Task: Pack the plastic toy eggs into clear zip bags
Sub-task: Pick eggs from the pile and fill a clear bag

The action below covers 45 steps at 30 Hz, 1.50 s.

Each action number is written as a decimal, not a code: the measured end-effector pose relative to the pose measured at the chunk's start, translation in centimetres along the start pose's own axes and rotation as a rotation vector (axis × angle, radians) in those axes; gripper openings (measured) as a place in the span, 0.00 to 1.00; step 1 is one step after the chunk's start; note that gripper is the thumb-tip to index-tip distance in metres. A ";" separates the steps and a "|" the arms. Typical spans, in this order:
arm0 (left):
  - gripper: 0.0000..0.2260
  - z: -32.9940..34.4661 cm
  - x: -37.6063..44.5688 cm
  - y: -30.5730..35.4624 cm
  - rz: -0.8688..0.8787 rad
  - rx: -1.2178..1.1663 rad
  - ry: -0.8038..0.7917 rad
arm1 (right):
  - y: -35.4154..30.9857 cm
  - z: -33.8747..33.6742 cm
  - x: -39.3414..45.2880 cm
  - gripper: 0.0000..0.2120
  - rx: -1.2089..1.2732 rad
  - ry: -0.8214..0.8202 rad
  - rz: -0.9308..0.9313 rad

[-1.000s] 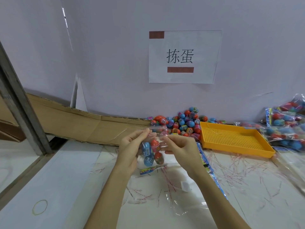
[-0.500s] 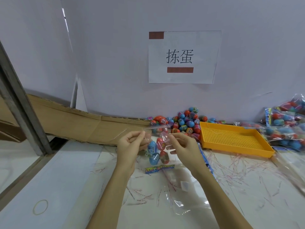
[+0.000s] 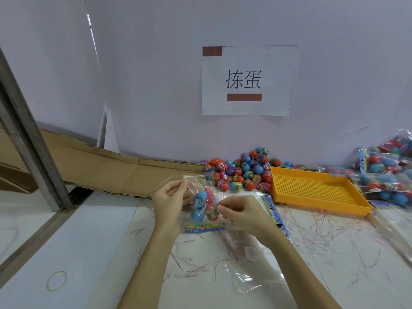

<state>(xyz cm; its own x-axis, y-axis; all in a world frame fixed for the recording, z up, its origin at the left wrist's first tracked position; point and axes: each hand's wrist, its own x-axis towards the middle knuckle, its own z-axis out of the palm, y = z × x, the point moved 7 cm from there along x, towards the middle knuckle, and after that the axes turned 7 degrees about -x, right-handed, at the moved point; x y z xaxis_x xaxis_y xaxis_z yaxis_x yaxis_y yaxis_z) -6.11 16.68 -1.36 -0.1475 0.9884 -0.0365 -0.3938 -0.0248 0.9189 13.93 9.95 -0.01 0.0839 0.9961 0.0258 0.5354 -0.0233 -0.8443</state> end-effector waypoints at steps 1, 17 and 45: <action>0.01 0.0 0.0 0.0 0.001 -0.004 0.004 | 0.0 0.0 0.0 0.04 0.004 -0.009 0.006; 0.05 4.0 -2.6 1.3 0.088 0.131 -0.361 | -6.3 -1.7 -2.7 0.05 -0.298 0.600 -0.603; 0.04 6.1 -4.9 2.8 0.666 0.714 -0.498 | -4.9 -2.3 -2.4 0.05 -0.331 0.591 -0.533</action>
<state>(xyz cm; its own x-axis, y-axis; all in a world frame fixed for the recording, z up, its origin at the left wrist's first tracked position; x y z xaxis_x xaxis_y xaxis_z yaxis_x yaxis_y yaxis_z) -0.93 12.65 3.76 0.3104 0.7629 0.5671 0.2691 -0.6427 0.7173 13.03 7.44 5.29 0.1267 0.6757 0.7262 0.8374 0.3195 -0.4435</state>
